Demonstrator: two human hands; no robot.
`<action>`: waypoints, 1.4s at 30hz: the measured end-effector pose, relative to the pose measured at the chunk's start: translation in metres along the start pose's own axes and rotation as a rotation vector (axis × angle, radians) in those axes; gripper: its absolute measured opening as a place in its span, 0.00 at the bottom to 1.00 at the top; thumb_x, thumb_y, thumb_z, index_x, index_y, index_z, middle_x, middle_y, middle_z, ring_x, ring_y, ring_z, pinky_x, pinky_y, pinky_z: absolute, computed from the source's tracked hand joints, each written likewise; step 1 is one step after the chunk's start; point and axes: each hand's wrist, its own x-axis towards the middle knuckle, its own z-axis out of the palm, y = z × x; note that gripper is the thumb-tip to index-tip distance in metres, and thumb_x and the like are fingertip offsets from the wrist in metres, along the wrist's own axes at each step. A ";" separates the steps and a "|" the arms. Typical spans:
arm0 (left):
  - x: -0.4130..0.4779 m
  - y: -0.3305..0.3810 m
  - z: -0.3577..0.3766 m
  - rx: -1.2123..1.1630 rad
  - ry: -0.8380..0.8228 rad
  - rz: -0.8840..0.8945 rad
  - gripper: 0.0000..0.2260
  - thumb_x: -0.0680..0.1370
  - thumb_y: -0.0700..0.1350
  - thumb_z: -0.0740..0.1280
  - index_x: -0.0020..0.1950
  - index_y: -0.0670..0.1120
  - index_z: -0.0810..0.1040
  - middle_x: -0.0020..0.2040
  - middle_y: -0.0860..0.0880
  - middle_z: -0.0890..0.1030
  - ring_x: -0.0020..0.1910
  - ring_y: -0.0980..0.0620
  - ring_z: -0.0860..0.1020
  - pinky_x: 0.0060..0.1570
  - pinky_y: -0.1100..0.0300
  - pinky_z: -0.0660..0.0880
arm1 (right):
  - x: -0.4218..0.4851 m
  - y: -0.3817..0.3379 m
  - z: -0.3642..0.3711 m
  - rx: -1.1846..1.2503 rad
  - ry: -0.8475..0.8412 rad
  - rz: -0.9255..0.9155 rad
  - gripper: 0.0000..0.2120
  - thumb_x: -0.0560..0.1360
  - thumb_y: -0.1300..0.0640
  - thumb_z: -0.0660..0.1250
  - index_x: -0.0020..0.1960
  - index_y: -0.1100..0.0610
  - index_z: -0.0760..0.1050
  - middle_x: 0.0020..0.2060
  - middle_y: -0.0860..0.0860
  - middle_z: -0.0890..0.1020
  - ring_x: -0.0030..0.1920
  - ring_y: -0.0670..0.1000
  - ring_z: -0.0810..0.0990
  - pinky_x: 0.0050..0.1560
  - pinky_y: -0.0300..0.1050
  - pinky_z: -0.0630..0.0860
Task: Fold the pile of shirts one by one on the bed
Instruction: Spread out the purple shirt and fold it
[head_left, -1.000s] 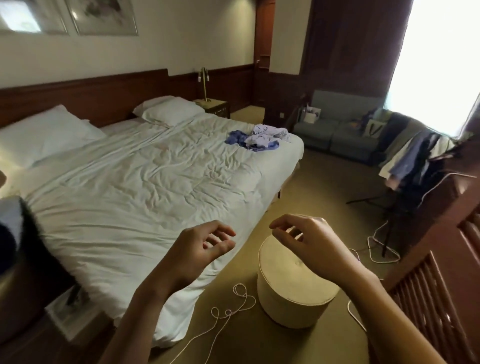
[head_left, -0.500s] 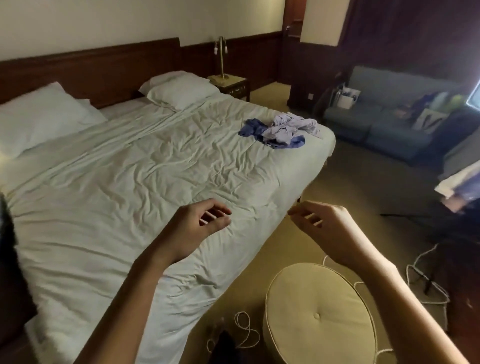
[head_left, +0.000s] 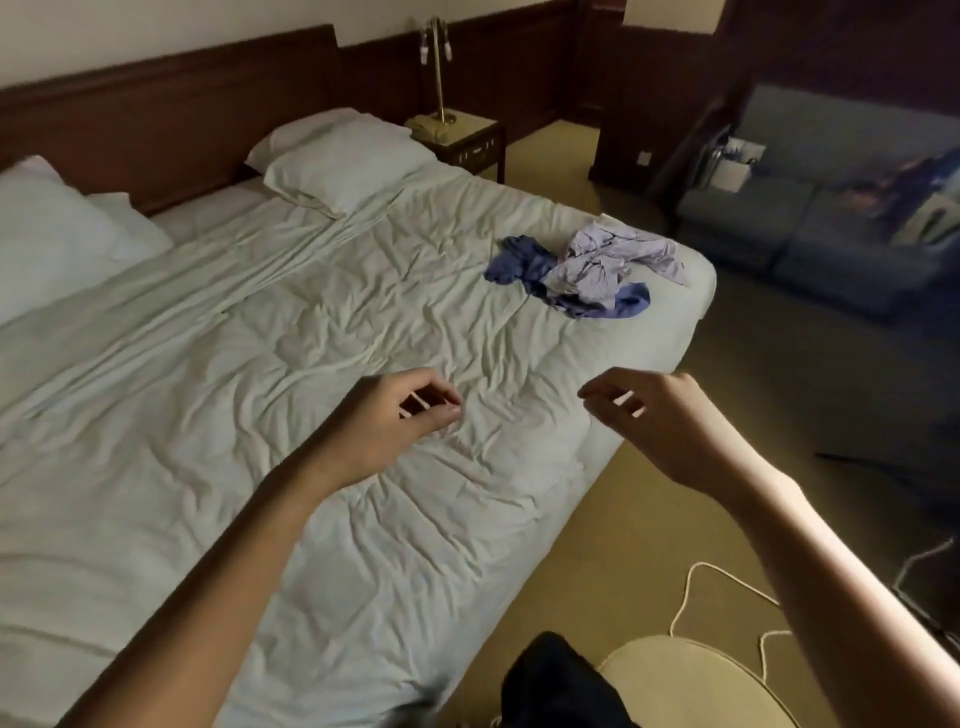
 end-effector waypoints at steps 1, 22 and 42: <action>0.020 -0.004 -0.001 -0.005 0.009 -0.003 0.03 0.78 0.47 0.71 0.51 0.52 0.83 0.44 0.58 0.83 0.43 0.60 0.81 0.43 0.71 0.74 | 0.019 0.007 -0.002 0.002 -0.005 -0.001 0.08 0.79 0.46 0.66 0.55 0.44 0.81 0.46 0.39 0.83 0.41 0.35 0.79 0.37 0.28 0.72; 0.674 -0.330 0.251 0.123 0.032 -0.382 0.14 0.76 0.44 0.72 0.61 0.51 0.79 0.57 0.52 0.77 0.52 0.55 0.78 0.52 0.61 0.74 | 0.533 0.517 0.162 -0.464 -0.151 -0.046 0.18 0.75 0.45 0.70 0.62 0.51 0.79 0.55 0.56 0.74 0.56 0.61 0.73 0.52 0.55 0.71; 0.696 -0.380 0.212 -0.441 0.869 -0.292 0.04 0.83 0.41 0.60 0.50 0.48 0.73 0.47 0.49 0.79 0.48 0.49 0.76 0.56 0.51 0.73 | 0.567 0.518 0.181 -0.176 0.257 -0.281 0.06 0.82 0.51 0.55 0.52 0.48 0.70 0.51 0.52 0.76 0.50 0.58 0.73 0.50 0.48 0.62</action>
